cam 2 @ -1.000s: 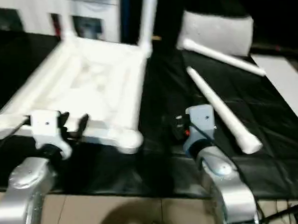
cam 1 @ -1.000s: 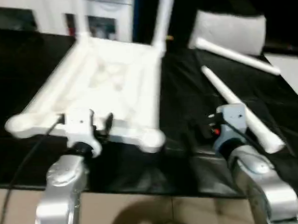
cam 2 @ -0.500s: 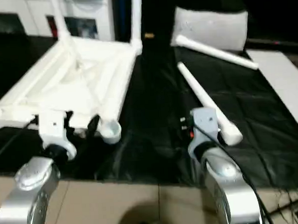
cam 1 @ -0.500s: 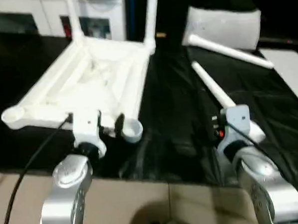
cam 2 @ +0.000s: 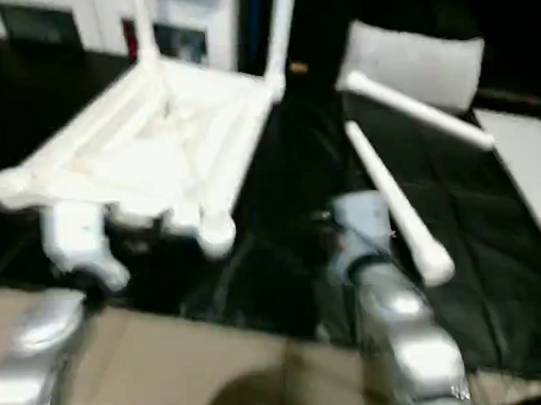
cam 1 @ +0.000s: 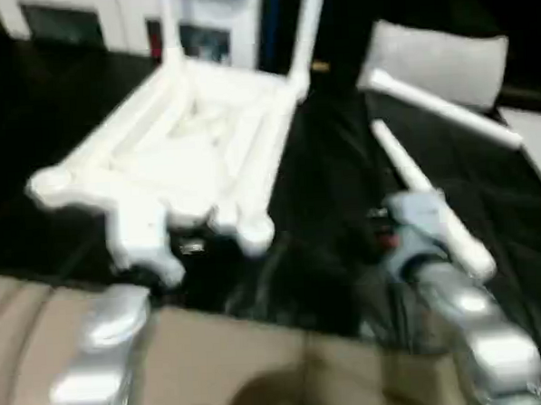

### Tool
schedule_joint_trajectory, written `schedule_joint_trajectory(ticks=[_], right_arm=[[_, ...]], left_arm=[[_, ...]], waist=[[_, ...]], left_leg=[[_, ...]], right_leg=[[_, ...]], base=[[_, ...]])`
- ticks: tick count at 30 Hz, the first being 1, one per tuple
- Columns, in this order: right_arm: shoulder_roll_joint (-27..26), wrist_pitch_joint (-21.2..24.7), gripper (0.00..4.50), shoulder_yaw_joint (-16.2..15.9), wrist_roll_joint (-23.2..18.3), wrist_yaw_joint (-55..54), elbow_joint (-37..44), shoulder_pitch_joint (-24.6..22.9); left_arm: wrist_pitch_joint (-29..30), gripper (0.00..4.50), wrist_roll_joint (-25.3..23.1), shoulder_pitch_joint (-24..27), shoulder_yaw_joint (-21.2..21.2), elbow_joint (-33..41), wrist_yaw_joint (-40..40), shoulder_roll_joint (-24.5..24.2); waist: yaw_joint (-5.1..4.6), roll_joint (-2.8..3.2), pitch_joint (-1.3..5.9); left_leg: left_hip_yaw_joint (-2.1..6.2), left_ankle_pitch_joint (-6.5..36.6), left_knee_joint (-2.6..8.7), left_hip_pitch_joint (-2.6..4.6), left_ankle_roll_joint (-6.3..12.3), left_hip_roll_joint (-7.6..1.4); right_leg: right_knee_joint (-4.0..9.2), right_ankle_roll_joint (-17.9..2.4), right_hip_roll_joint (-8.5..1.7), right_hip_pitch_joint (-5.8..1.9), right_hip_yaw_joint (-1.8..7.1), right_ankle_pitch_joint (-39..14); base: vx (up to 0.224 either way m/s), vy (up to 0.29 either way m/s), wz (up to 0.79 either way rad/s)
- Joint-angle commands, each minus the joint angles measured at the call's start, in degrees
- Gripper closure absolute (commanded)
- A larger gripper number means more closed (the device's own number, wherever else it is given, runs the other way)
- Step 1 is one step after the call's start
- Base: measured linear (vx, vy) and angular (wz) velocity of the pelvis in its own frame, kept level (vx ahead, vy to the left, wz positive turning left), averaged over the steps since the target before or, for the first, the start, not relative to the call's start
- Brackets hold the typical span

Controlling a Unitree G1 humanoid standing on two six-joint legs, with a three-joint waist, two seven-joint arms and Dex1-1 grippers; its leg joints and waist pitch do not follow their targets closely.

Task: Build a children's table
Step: Move to table

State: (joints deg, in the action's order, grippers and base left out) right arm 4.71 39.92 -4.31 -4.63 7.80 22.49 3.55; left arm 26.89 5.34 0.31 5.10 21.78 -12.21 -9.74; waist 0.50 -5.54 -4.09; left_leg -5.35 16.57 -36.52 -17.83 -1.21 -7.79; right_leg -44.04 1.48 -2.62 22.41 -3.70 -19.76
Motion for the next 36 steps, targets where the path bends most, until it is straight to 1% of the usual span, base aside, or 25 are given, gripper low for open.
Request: schedule_joint_trajectory(ticks=[1,2,3,4,5,6,7,8,9,10,11,12,13,14,15,16,17,18,19,21,23,24,27,32,36], right_arm=[[1.4,1.1,0.0,2.4,-0.3,-0.3,0.7,-1.6],[1.7,0.9,0.0,2.6,-0.4,-0.1,0.7,-2.1],[1.7,0.8,0.0,2.7,-0.4,-0.1,0.7,-2.2],[2.0,0.3,0.0,3.3,-0.5,0.3,1.0,-3.0],[2.3,0.1,0.0,3.9,-0.5,0.4,1.3,-3.5],[2.6,0.2,0.0,4.3,-0.6,0.5,1.7,-3.7],[3.2,1.2,0.0,5.1,-1.3,1.1,2.5,-4.0],[3.2,1.2,0.0,5.1,-1.3,1.1,2.5,-4.0],[3.4,2.4,0.0,5.8,-1.7,1.1,2.7,-3.9],[4.1,2.9,0.0,6.4,-1.9,1.5,2.4,-3.8],[4.9,2.7,0.0,6.6,-1.8,1.9,1.9,-3.9],[5.1,2.7,0.0,6.7,-1.8,2.0,1.9,-4.0],[6.7,3.9,0.0,6.9,-1.2,2.1,1.6,-4.1],[7.0,4.3,0.0,7.2,-1.2,2.2,1.6,-4.0],[8.8,6.2,0.0,8.4,-1.2,2.8,1.2,-3.2],[10.0,7.1,0.0,9.3,-1.1,3.2,0.7,-2.5],[11.1,8.0,0.0,10.1,-1.2,3.6,0.0,-1.4],[11.9,8.8,0.0,10.7,-1.5,4.0,-0.8,-0.3],[12.4,9.4,0.0,11.4,-1.8,4.3,-1.6,0.9],[12.7,10.0,0.0,11.8,-2.0,4.5,-2.2,1.7],[15.6,11.5,0.0,11.4,-2.0,6.2,-4.5,3.6],[16.6,12.1,0.0,11.1,-2.3,6.9,-5.4,4.1],[18.5,15.2,0.0,11.4,-4.2,9.0,-9.3,6.3],[19.3,12.9,0.0,11.0,-2.4,9.5,-18.3,10.1],[21.9,12.5,0.0,8.2,-3.2,14.6,-27.1,14.8]], left_arm=[[-0.2,0.04,0.5,-0.3,-2.9,0.3,-1.0,0.8],[0.0,0.04,0.6,-0.3,-3.5,0.6,-1.3,1.0],[0.0,0.04,0.6,-0.3,-3.6,0.7,-1.4,1.0],[0.1,0.04,1.1,0.2,-4.6,1.6,-2.1,0.9],[0.1,0.04,1.3,0.7,-5.3,2.3,-2.4,0.8],[0.2,0.04,1.4,1.0,-5.6,2.8,-2.5,0.8],[0.7,0.04,1.5,1.5,-6.4,3.5,-2.7,0.8],[0.7,0.04,1.5,1.5,-6.4,3.5,-2.7,0.8],[0.6,0.04,1.1,1.7,-7.1,3.6,-2.7,0.9],[0.5,0.04,0.6,1.8,-8.2,3.4,-2.6,1.1],[0.3,0.04,0.3,1.9,-8.9,3.1,-2.5,1.4],[0.3,0.04,0.2,2.0,-9.0,3.1,-2.4,1.5],[0.2,0.04,-0.3,1.7,-9.9,2.7,-2.2,1.8],[0.2,0.04,-0.3,1.6,-10.1,2.6,-2.1,1.9],[0.5,0.04,0.0,0.7,-10.7,2.3,-2.0,2.5],[0.6,0.04,0.0,0.2,-11.0,2.1,-1.8,2.8],[0.9,0.04,0.3,-0.2,-11.1,1.9,-1.8,2.8],[0.8,0.04,0.4,-0.5,-10.8,1.6,-1.9,2.6],[0.4,0.04,0.5,-0.4,-10.3,1.2,-2.1,2.2],[-0.1,0.04,0.6,-0.2,-9.9,0.9,-2.2,2.0],[-1.0,0.04,-0.1,0.9,-9.3,0.4,-2.4,1.0],[-0.1,0.04,0.2,1.4,-9.1,1.0,-2.6,0.7],[4.2,0.04,2.6,2.1,-10.1,3.7,-5.3,-0.2],[5.1,0.04,5.4,1.9,-12.8,5.7,-9.5,-1.9],[7.2,0.04,7.4,0.9,-14.9,7.7,-13.5,-4.4]], waist=[[-1.44,2.99,3.05],[-1.18,0.65,2.17],[0.31,-1.89,1.34],[1.3,-2.35,2.15],[2.27,-2.47,3.08],[2.38,-1.0,2.9],[1.55,-0.55,3.02],[0.76,-0.2,2.54],[-0.02,1.09,1.75],[-0.11,2.31,1.43],[-2.19,3.85,0.41],[-2.98,4.88,1.3],[-3.82,5.03,2.18],[-3.9,4.92,2.42],[-3.24,3.96,3.04],[-2.48,3.39,3.74],[-1.64,2.5,4.14],[-1.53,1.85,4.71],[-1.58,2.08,4.68],[-1.8,2.31,4.23],[-1.38,0.96,3.47],[-1.12,1.61,3.12],[-1.05,1.65,2.64],[-0.86,1.69,2.43],[-0.76,1.9,2.83]], left_leg=[[-1.75,-18.0,6.19,6.61,19.64,-8.86],[-5.36,-4.0,8.54,3.55,12.63,-7.79],[-8.63,13.0,4.31,3.63,6.47,-1.17],[-7.24,15.8,-0.94,3.02,4.44,1.3],[-1.36,6.5,-6.14,-3.54,2.91,-0.46],[0.44,1.4,-6.17,-4.13,0.4,-0.68],[1.02,-0.2,-6.52,-4.88,-0.53,-0.72],[0.83,-3.4,-4.98,-4.25,-1.1,-0.73],[0.05,-5.3,-1.7,-3.2,-0.24,-0.78],[-0.21,-3.5,0.17,-2.25,0.45,-1.46],[1.43,11.9,5.3,-2.25,-0.65,-4.7],[3.73,25.8,7.25,0.97,-0.98,-7.4],[4.9,25.5,8.12,1.64,0.81,-8.35],[4.69,20.8,7.91,0.94,2.44,-7.97],[2.41,8.7,5.88,-1.61,4.8,-6.02],[1.04,0.3,4.34,-3.12,5.82,-4.71],[0.16,-8.2,4.1,-3.87,5.05,-3.96],[0.31,-15.6,4.23,-4.04,4.17,-3.89],[0.38,-17.3,4.29,-3.54,4.22,-4.13],[0.01,-12.8,4.52,-2.83,4.21,-4.75],[-0.4,-4.7,4.99,-2.35,3.55,-5.05],[-0.76,-0.9,5.02,-1.82,2.26,-5.18],[-0.73,5.5,5.43,-1.49,-0.69,-5.45],[-0.68,10.6,5.69,-1.59,-3.05,-5.16],[-0.74,8.8,5.53,-2.02,-2.61,-5.09]], right_leg=[[2.16,-0.5,-1.96,5.3,0.05,9.0],[5.68,-5.6,-2.72,2.15,0.46,13.1],[13.38,-10.8,-2.85,0.35,5.4,-4.2],[16.05,-13.4,-5.07,-3.02,10.34,-20.7],[16.08,-17.2,-12.75,-10.0,12.73,-30.0],[15.44,-17.4,-11.55,-8.42,12.06,-25.7],[14.86,-18.3,-10.92,-8.41,11.14,-23.0],[15.59,-18.8,-8.87,-6.56,8.11,-21.5],[16.75,-16.6,-6.21,-4.56,4.65,-27.0],[17.31,-15.3,-5.76,-4.12,3.79,-29.0],[14.81,-12.0,-2.48,-3.73,1.89,-26.6],[11.98,-10.7,-1.35,-2.93,1.2,-18.8],[10.29,-11.8,-2.19,-3.15,1.35,-6.8],[10.48,-12.6,-2.94,-3.61,1.58,-1.6],[12.14,-14.9,-5.41,-5.35,3.26,6.8],[11.88,-15.6,-6.22,-6.86,4.33,12.9],[11.6,-14.8,-6.36,-7.38,4.8,18.8],[10.3,-12.9,-5.6,-7.41,4.62,27.0],[10.15,-12.9,-5.41,-6.73,4.38,29.2],[10.85,-14.5,-5.32,-5.72,4.11,22.3],[11.97,-14.7,-5.71,-5.47,4.24,8.8],[12.65,-14.2,-5.6,-4.69,4.37,1.9],[13.27,-13.0,-5.51,-4.05,4.31,-7.6],[13.97,-11.4,-5.59,-3.37,4.22,-14.1],[13.64,-11.6,-5.46,-3.63,4.2,-12.5]], base=[[0.093,-0.053,-0.29],[0.093,-0.053,-0.29],[0.102,-0.086,-0.63],[0.144,-0.079,-0.71],[0.144,-0.079,-0.71],[0.129,-0.04,-0.43],[0.086,-0.028,-0.09],[0.086,-0.028,-0.09],[0.078,-0.014,-0.05],[0.08,0.036,-0.06],[0.08,0.036,-0.06],[0.084,0.075,-0.01],[0.086,0.056,0.0],[0.086,0.056,0.0],[0.082,0.033,-0.06],[0.0,0.0,0.0],[0.0,0.0,0.0],[0.0,0.0,0.0],[0.0,0.0,0.0],[0.0,0.0,0.0],[0.0,0.0,0.0],[0.0,0.0,0.0],[0.0,0.0,0.0],[0.0,0.0,0.0],[0.0,0.0,0.0]])
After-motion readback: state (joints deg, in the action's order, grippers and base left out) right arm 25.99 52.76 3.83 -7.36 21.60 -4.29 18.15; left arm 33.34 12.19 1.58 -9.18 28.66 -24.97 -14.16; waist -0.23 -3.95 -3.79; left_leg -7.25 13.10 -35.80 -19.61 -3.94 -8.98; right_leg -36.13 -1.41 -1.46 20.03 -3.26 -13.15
